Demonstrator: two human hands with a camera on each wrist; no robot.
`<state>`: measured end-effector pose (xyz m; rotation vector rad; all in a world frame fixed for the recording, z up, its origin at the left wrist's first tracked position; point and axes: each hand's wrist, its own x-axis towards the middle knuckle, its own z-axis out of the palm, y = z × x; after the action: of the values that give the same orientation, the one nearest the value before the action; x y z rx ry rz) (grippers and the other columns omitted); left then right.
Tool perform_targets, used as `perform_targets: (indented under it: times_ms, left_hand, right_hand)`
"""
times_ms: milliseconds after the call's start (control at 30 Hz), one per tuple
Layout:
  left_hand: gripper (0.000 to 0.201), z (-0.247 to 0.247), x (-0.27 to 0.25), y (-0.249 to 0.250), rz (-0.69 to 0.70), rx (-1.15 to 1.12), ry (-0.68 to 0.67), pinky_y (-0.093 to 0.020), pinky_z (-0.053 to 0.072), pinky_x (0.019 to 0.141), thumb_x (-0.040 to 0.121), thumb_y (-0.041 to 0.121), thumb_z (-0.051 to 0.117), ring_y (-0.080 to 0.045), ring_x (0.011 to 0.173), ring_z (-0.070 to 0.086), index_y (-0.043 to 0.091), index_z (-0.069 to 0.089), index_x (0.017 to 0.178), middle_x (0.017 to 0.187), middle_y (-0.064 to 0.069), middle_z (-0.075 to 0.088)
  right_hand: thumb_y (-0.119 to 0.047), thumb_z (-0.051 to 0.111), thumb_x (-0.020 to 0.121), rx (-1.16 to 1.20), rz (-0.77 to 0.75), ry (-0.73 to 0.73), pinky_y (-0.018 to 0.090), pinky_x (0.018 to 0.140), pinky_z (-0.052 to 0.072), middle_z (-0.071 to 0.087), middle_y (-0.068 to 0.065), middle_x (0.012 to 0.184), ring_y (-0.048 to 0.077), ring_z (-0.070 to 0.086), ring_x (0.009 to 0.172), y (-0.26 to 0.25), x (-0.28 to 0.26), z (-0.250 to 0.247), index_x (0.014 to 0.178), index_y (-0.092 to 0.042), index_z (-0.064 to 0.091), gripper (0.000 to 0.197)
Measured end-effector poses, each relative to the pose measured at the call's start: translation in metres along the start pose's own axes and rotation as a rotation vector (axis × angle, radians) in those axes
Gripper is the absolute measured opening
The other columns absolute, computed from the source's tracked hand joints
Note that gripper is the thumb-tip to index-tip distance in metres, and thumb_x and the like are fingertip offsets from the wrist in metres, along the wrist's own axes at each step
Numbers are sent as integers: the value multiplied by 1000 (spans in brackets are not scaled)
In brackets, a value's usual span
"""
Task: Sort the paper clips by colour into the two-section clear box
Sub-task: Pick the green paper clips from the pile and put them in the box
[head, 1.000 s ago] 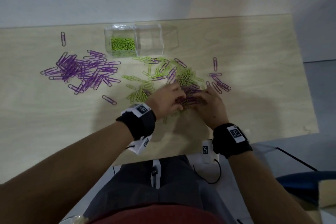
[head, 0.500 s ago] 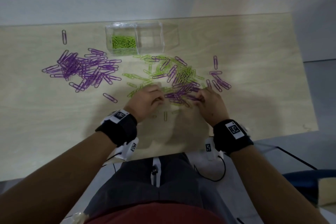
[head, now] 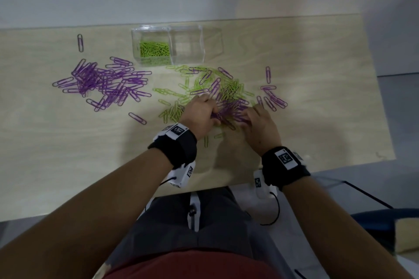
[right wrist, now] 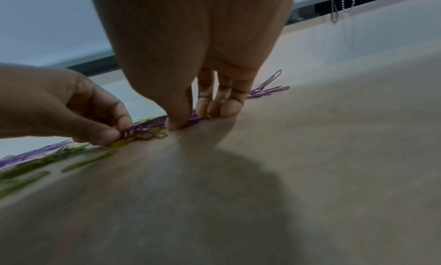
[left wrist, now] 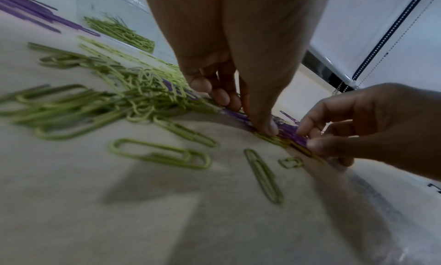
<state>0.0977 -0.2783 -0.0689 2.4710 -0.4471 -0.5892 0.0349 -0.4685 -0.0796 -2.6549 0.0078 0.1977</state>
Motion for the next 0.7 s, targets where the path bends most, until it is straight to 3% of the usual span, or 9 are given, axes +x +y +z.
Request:
perform_targets:
  times_ms: [133,300,400,500,567,600,700]
  left_hand:
    - [18,-2,2,-4,-38,-50,-7,-39,43,88,74,17,74,-31,106,48,10,58,80,103,-11,55]
    - [15,-10,1,-10,12,72,-83,-39,39,91,84,19,64,-29,112,41,9,53,85,110,-13,51]
    - [18,-18,-1,-14,48,-40,-56,-35,40,80,86,13,62,-26,98,50,12,47,77,95,-11,55]
    - [16,-29,-6,-16,24,-144,19,-26,33,57,87,15,62,-13,66,47,12,50,77,72,3,51]
    - [12,-36,-7,-15,14,-289,84,-12,33,53,86,13,64,-2,59,45,9,54,79,67,9,51]
    - [11,-38,-5,-12,11,-361,120,-10,34,53,85,13,65,-2,59,46,9,56,80,67,7,54]
    - [9,-35,11,7,7,-463,159,-23,42,61,81,12,69,-14,64,51,8,61,82,74,-8,63]
  right_hand:
    - [-10,67,81,-27,-23,-2,40,66,45,49,19,97,37,50,89,-3,4,4,85,-3,52,17]
    - [-3,64,82,-128,-42,-18,40,68,39,51,20,96,38,48,89,-5,1,4,86,0,51,14]
    - [-2,61,84,-40,-14,12,34,65,34,53,19,89,36,50,86,-5,-4,3,81,-2,51,11]
    - [-7,59,87,101,78,105,32,63,34,54,15,86,33,52,82,3,-6,-6,79,-6,51,12]
    - [-5,57,84,159,164,207,34,65,35,56,17,86,33,52,81,14,-4,-17,79,-5,52,7]
    - [-3,57,83,178,214,264,35,67,37,56,18,85,34,53,80,21,-2,-23,79,-3,53,6]
    - [-6,58,85,184,345,359,42,69,43,58,17,86,36,53,81,40,5,-36,81,-6,53,6]
